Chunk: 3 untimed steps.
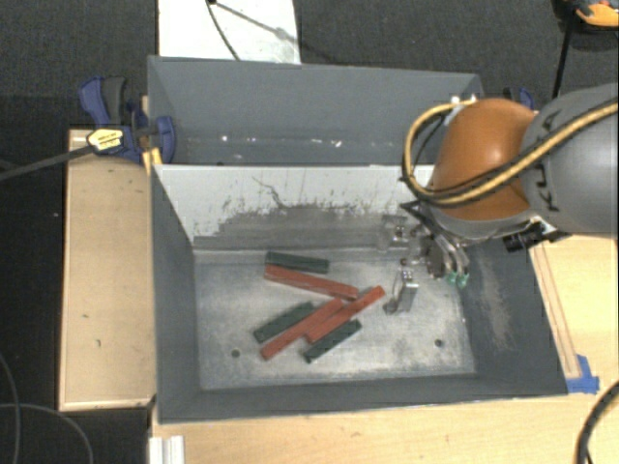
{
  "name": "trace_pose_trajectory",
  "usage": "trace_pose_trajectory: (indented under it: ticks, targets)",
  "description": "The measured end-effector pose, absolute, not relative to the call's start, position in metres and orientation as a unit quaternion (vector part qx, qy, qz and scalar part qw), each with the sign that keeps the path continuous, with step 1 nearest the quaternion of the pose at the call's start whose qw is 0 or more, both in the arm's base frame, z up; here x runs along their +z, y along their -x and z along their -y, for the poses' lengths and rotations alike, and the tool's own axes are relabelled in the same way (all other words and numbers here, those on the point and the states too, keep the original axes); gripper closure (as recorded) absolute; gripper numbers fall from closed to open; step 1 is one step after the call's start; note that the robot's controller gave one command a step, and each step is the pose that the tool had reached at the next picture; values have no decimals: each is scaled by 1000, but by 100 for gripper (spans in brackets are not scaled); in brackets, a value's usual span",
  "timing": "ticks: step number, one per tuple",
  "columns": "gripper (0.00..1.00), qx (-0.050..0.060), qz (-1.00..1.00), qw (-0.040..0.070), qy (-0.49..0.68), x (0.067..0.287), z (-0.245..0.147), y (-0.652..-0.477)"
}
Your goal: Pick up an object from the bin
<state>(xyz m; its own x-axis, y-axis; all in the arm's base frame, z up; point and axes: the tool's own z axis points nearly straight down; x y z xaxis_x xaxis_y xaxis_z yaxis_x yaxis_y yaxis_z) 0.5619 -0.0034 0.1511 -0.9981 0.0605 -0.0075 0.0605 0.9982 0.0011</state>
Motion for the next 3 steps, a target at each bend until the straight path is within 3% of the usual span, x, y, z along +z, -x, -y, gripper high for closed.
trace_pose_trajectory:
  ticks: [1, 2, 3]
  targets:
    - [0, 0, -999, 3, 34, 98, 20, -557]
    - [100, 1, -1000, 2, 19, 71, -41, -565]
    - [100, 1, -1000, 2, 20, 71, -41, -565]
